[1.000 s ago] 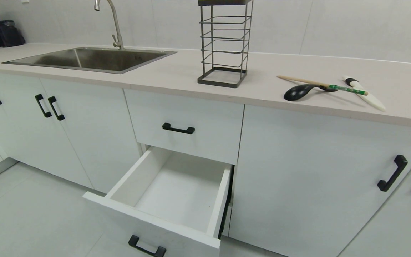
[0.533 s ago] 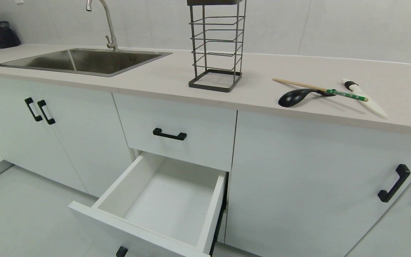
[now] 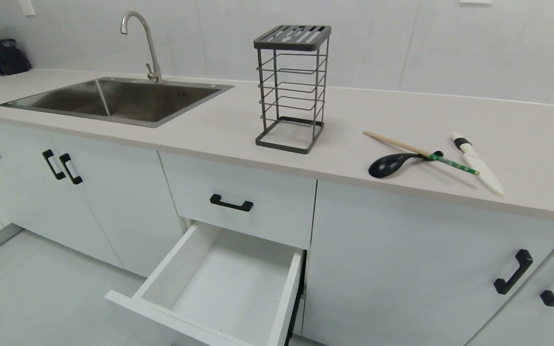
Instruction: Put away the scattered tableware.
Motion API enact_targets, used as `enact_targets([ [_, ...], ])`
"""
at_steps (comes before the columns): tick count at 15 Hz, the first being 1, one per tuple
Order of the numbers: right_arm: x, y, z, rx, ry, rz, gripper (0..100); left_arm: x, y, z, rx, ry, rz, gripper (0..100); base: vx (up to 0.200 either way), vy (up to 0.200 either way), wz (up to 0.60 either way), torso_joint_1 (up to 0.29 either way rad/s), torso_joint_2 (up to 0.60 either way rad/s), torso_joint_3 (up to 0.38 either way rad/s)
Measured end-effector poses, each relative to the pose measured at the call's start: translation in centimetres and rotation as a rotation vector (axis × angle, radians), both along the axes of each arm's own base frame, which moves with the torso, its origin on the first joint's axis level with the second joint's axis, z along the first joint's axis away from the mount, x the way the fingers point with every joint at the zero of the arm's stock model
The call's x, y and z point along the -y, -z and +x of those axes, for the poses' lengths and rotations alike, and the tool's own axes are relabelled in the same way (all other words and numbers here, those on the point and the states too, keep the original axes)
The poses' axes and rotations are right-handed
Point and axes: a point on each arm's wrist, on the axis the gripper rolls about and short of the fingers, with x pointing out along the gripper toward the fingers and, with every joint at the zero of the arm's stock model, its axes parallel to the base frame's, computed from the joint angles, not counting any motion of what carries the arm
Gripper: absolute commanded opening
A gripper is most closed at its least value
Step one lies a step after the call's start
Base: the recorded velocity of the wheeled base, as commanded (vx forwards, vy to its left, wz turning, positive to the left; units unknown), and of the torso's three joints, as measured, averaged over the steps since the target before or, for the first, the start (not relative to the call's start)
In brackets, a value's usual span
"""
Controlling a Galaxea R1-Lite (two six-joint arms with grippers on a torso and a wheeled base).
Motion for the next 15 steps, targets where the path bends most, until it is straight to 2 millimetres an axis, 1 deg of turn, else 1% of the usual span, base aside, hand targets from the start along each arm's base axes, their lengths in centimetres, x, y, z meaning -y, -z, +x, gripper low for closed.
enact_targets([
  [4, 0.0, 0.01, 0.0, -0.001, 0.0, 0.0, 0, 0.0, -0.01, 0.0, 0.0, 0.0, 0.0, 100, 0.0, 0.0, 0.0, 0.117, -0.49, -0.237],
  [7, 0.0, 0.03, 0.01, -0.002, 0.0, 0.0, 0, 0.0, -0.01, 0.01, 0.0, 0.0, 0.0, 100, 0.0, 0.0, 0.0, 0.367, -0.47, -0.248],
  [15, 0.0, 0.02, 0.0, -0.001, 0.0, 0.0, 0, 0.0, -0.01, 0.01, -0.001, 0.0, 0.002, 100, 0.0, 0.0, 0.0, 0.254, -0.48, -0.244],
])
